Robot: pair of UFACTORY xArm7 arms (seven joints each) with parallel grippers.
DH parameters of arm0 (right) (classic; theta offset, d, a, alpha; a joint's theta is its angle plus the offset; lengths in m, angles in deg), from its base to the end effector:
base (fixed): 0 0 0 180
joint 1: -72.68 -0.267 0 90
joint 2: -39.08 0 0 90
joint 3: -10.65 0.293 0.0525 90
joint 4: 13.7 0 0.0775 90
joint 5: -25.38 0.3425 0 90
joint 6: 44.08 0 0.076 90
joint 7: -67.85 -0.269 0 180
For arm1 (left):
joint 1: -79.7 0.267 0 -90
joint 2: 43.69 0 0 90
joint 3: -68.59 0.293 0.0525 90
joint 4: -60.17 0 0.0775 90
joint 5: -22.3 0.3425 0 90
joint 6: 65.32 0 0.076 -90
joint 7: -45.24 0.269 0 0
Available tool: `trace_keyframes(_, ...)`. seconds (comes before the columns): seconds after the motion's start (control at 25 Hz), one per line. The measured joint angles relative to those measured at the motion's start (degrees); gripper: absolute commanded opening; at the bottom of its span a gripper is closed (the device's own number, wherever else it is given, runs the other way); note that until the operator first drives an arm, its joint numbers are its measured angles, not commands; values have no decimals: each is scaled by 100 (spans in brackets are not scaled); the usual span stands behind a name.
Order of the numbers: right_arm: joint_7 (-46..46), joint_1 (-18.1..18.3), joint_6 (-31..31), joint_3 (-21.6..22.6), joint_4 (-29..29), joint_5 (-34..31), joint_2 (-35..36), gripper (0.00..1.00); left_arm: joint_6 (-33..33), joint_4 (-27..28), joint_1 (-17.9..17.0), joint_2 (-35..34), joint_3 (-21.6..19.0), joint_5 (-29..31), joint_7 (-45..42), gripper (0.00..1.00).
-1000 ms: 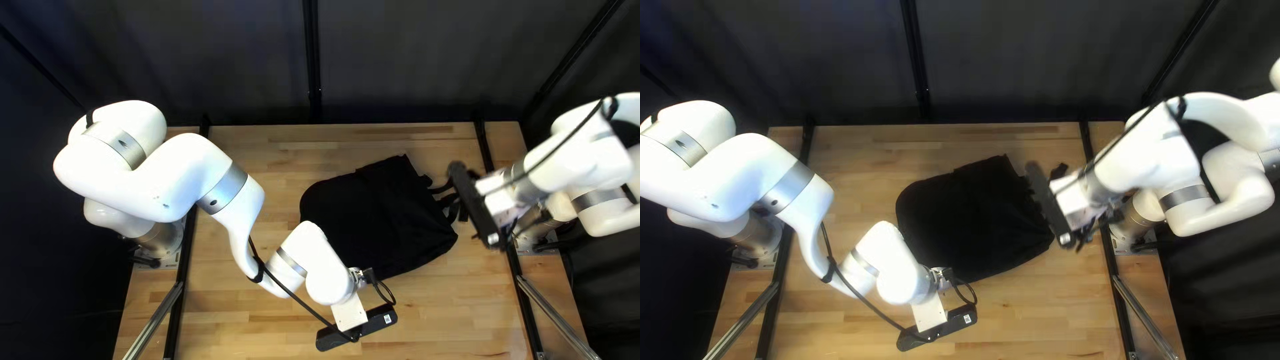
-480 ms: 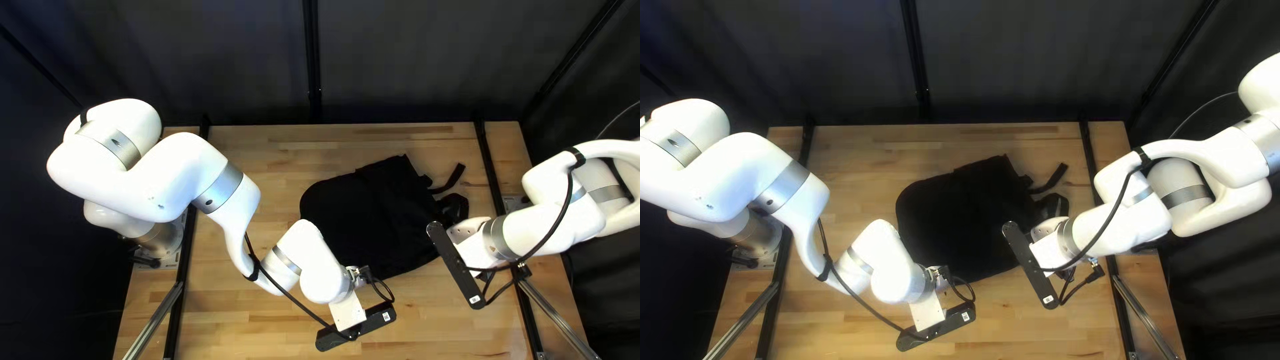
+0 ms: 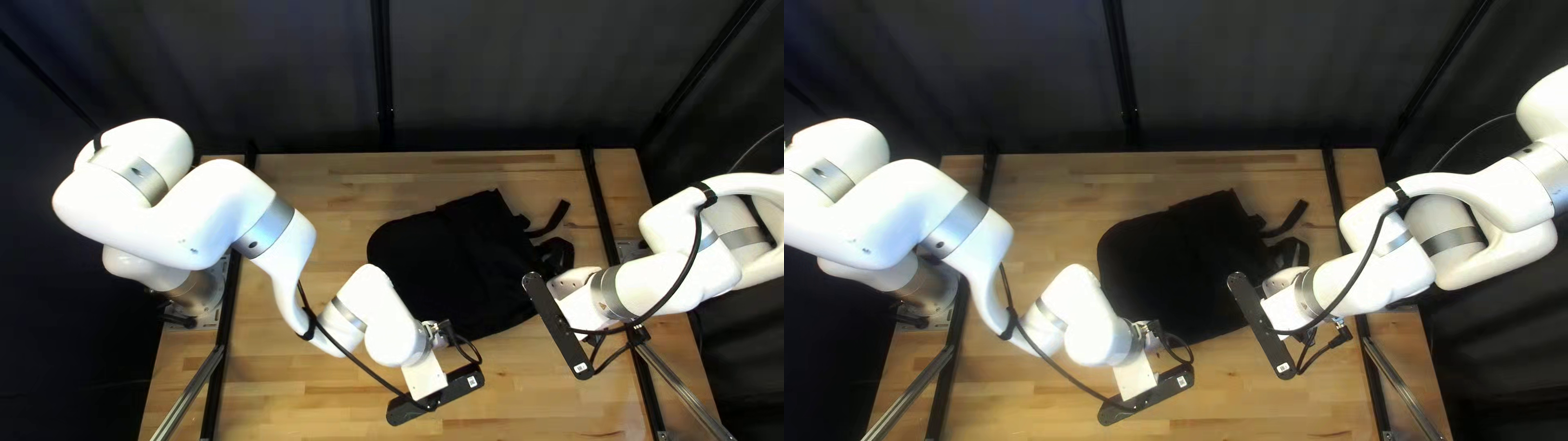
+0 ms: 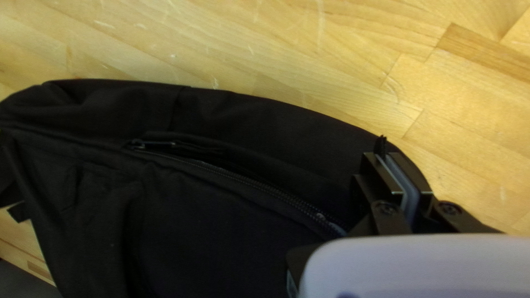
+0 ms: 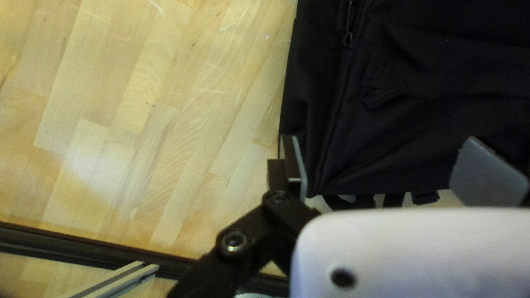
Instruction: Remove a lunch box from a kids backpack
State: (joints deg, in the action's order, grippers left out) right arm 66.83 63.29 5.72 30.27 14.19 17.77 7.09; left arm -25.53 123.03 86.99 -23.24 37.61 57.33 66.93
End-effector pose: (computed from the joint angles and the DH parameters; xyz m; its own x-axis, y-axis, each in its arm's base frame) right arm 0.3253 0.1200 0.1840 0.8445 0.5191 0.1316 0.4693 -0.8358 0.2850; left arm 0.5241 -0.1761 0.0883 0.3603 -0.9325 -0.0249 -0.9025 -0.3417 -0.2623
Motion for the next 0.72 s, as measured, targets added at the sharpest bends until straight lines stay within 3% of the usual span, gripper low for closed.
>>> trace_keyframes(0.44, 0, 0, 0, 0, 0, 0, 0, 100, -273, -168, 260, -184, -335, -611, 516, 0)
trace_keyframes(0.72, 0, 0, 0, 0, 0, 0, 0, 100, -361, -202, 320, -182, -388, -677, 645, 0)
